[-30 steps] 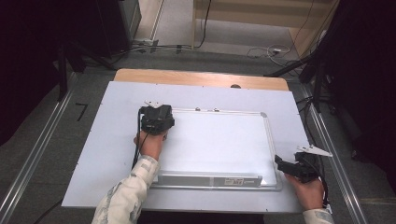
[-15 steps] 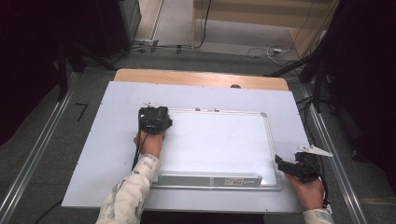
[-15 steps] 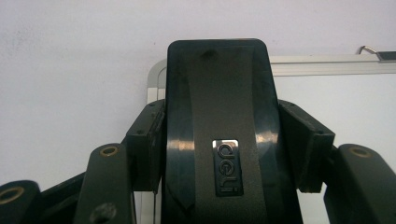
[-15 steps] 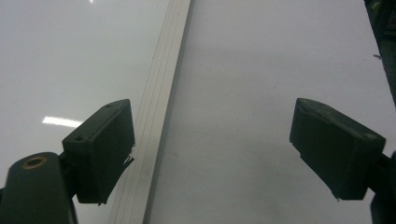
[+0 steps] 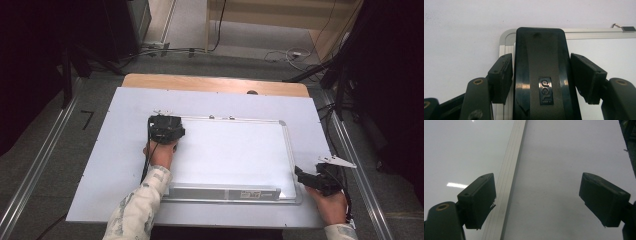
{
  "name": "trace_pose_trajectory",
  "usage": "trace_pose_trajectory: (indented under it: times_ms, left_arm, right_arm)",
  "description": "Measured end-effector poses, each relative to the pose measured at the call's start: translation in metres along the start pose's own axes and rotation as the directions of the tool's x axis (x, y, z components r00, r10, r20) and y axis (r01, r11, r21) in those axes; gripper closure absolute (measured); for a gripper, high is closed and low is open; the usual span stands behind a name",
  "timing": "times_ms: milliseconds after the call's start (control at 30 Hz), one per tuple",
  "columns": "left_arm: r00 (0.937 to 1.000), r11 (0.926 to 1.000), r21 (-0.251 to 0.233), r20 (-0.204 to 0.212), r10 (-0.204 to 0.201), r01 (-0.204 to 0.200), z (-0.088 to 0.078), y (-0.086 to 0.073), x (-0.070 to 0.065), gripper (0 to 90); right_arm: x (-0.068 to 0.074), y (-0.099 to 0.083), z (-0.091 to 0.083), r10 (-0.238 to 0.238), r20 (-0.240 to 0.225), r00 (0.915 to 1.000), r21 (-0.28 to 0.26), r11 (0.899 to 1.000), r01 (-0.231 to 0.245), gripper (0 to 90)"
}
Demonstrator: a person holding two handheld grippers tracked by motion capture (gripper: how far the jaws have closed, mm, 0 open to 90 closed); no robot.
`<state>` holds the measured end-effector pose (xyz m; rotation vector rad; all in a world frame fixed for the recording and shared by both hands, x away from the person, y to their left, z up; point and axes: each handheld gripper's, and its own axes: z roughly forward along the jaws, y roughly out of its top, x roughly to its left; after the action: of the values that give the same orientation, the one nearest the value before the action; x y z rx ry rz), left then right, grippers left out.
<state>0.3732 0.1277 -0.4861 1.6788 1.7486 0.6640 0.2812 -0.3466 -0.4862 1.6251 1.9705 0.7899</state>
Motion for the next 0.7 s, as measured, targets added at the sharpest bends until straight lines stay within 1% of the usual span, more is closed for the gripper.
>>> trace_pose_trajectory:
  times_ms: [100, 133, 300, 367, 433, 467, 533, 600, 700]
  left_arm:
    - [1.0, 1.0, -0.006, 0.01, 0.0, 0.0, -0.003, -0.001, 0.002, 36.1]
    - [0.9999, 1.0, -0.007, 0.015, -0.005, 0.005, -0.004, -0.001, 0.003, 35.4]
    - [0.9985, 0.9993, -0.033, 0.052, -0.015, 0.017, -0.012, -0.001, 0.008, 35.4]
    - [0.9984, 0.9988, -0.048, 0.055, -0.008, 0.011, -0.017, -0.001, 0.009, 35.4]
    - [0.9982, 0.9981, -0.059, 0.058, -0.013, 0.017, -0.02, -0.001, 0.011, 35.4]
    - [0.9975, 0.9978, -0.06, 0.066, -0.023, 0.027, -0.022, -0.002, 0.013, 35.3]
    - [0.9971, 0.9978, -0.061, 0.073, -0.023, 0.027, -0.025, -0.003, 0.017, 35.2]
    - [0.9955, 0.9975, -0.063, 0.091, -0.026, 0.032, -0.028, -0.004, 0.02, 33.5]
    - [0.993, 0.9965, -0.077, 0.116, -0.024, 0.033, -0.034, -0.007, 0.023, 33.4]
  right_arm:
    - [0.0, 0.0, 0.0, 0.003, 0.001, 1.0, 0.0, 1.0, -0.003, 12.7]
    - [0.0, 0.0, 0.0, 0.002, 0.001, 1.0, 0.0, 1.0, -0.002, 12.7]
    - [0.0, 0.0, 0.0, 0.003, 0.001, 1.0, 0.0, 1.0, -0.003, 12.7]
    - [0.0, 0.0, 0.0, 0.0, 0.001, 1.0, 0.001, 1.0, 0.0, 12.7]
    - [0.0, 0.0, 0.0, -0.001, 0.0, 1.0, 0.001, 1.0, 0.001, 12.7]
    - [0.001, 0.0, 0.0, -0.001, 0.001, 1.0, 0.0, 1.0, 0.001, 12.7]
    - [0.001, 0.0, -0.001, 0.001, 0.001, 1.0, 0.0, 1.0, -0.001, 12.7]
    - [0.001, 0.0, -0.001, 0.001, 0.002, 1.0, 0.0, 1.0, -0.001, 12.7]
    - [0.001, 0.0, -0.001, 0.002, 0.004, 1.0, 0.002, 1.0, -0.002, 12.7]
